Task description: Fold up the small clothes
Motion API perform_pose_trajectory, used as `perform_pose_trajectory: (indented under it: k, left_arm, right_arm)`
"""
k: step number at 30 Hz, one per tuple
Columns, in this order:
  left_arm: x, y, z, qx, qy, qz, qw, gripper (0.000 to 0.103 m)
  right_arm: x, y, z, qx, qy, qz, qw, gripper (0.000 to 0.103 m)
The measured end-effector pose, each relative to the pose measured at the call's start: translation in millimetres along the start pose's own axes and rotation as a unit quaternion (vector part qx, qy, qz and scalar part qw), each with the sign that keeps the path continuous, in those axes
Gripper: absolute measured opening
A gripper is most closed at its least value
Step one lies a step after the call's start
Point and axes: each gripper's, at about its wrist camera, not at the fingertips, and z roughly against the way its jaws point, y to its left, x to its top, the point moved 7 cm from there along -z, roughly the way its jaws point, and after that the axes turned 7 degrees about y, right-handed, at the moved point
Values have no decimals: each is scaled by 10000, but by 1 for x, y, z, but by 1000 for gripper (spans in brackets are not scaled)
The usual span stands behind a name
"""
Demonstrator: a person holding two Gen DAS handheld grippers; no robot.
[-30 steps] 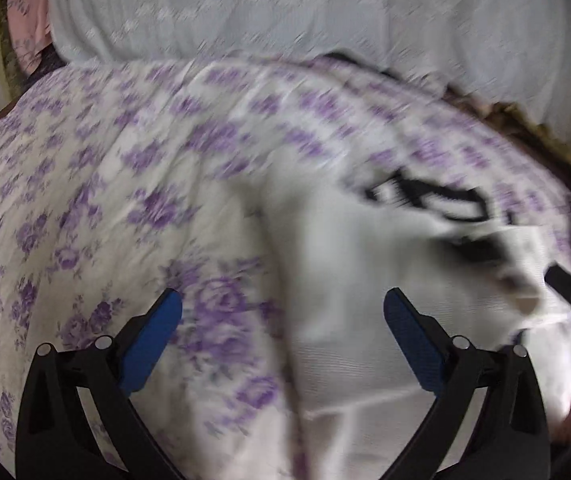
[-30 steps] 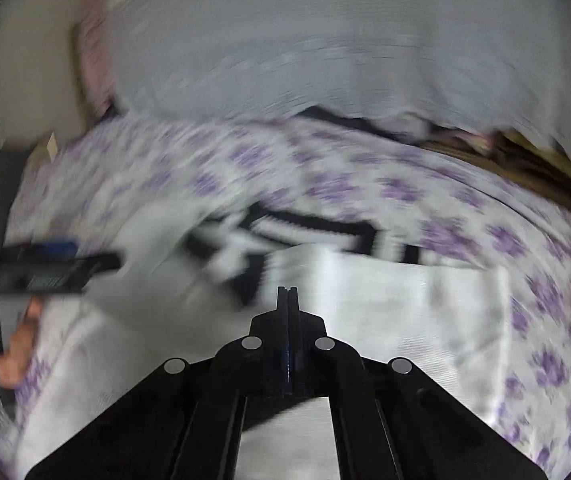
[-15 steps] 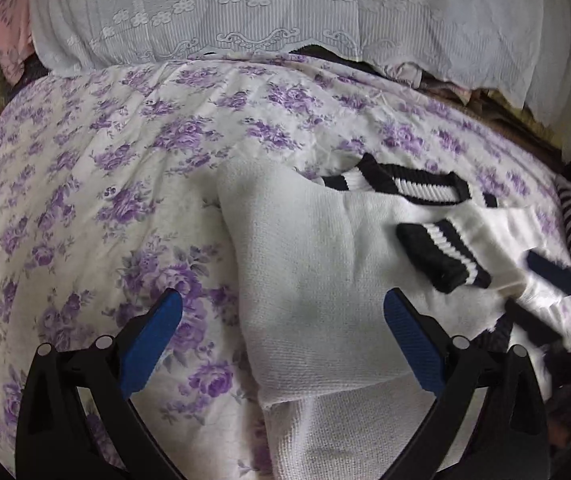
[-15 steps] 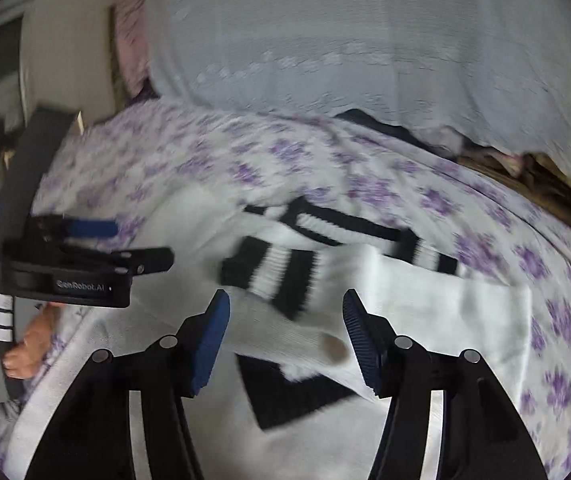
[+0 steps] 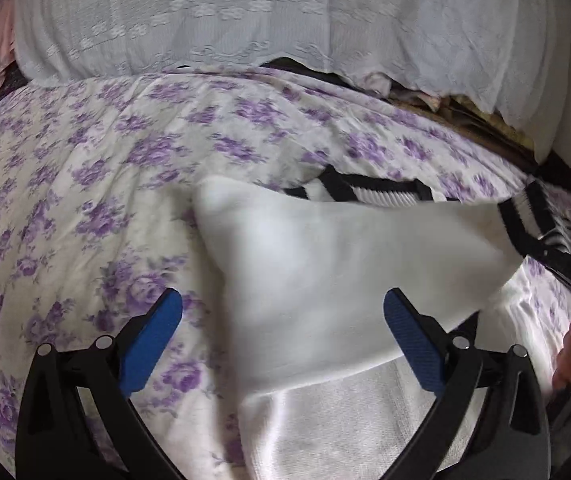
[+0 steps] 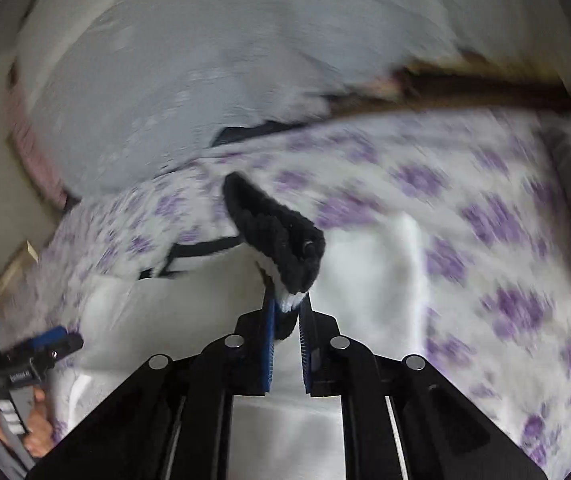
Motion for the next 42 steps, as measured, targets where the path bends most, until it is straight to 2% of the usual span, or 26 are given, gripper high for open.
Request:
perform_pose_trajectory:
  k: [2,4,6,7,10,13,15,19,21,23,25,27,28,29,30,31,32,33,35,36,38,39,42]
  left_arm:
    - [-7,-7,-18,232,326,-211,9990,98]
    - [-16,-9,-37,497,672,-332,9959,99]
    - [-17,-8,-36,509,638,-296,9962,99]
    - [-16,-6,-32,481,593,-251,9968,99]
    - [-9,5,-13,563,358,-24,9978,98]
    - [9,4,14,239,-1,142,9996,98]
    - [24,-7,24,-32,-119,146,9998,98]
    - [44,-44,16,-735,20,16,9973,98]
    - [43,-55,-4,-900,267,-36,9956,98]
    - [35,-48,-31,-684,596,71,9959,98]
    - [25,-23,-53,-262,824,200,9961,95]
    - [16,12,-64,170,808,233,9963,91]
    - [15,19,-62,-192,783,333,9962,87]
    - [16,27,-56,-253,784,460,9955,80]
    - [18,31,-53,-166,796,479,9955,76]
    - [19,33,-51,-23,741,467,9962,76]
    - [18,39,-46,279,620,490,9965,76]
    - [18,42,-43,389,565,543,9962,76]
    - [16,44,-31,334,473,678,9960,76]
    - [17,37,-21,178,352,653,9971,77]
    - [24,23,-11,-31,187,445,9988,82]
    - [26,10,-6,-119,115,239,9996,89]
    - [29,-20,-14,-255,201,-180,9993,95]
  right_arm:
    - [-9,-29,-10,-47,187,-367,9991,12]
    - [-17,-45,-20,467,367,-914,9940,12]
    - [-13,-47,-19,681,466,-1083,9907,21]
    - [-13,-45,-16,711,458,-1067,9907,29]
    - [-7,-51,7,434,83,-1148,9924,34]
    - [6,-49,32,253,-413,-1053,9933,34]
    - [14,-38,43,277,-609,-843,9942,34]
    - [25,1,19,693,-305,-385,9964,34]
    - [27,12,9,801,-222,-326,9960,34]
    - [30,22,0,907,-117,-285,9954,37]
    - [26,27,2,946,-69,-253,9952,41]
    - [21,27,5,910,-39,-161,9957,44]
    - [19,25,6,857,-15,-131,9962,44]
    - [19,21,6,831,15,-117,9965,44]
    - [18,18,6,811,34,-123,9966,44]
    - [17,15,5,796,50,-144,9967,44]
    - [16,12,2,792,79,-188,9967,44]
    - [15,9,0,802,93,-226,9965,44]
    - [12,1,-4,823,136,-339,9959,44]
    - [11,-3,-8,823,160,-417,9956,44]
    - [10,-7,-14,878,232,-548,9944,44]
    - [11,-6,-17,954,276,-599,9933,43]
    - [14,5,-26,1102,384,-511,9919,43]
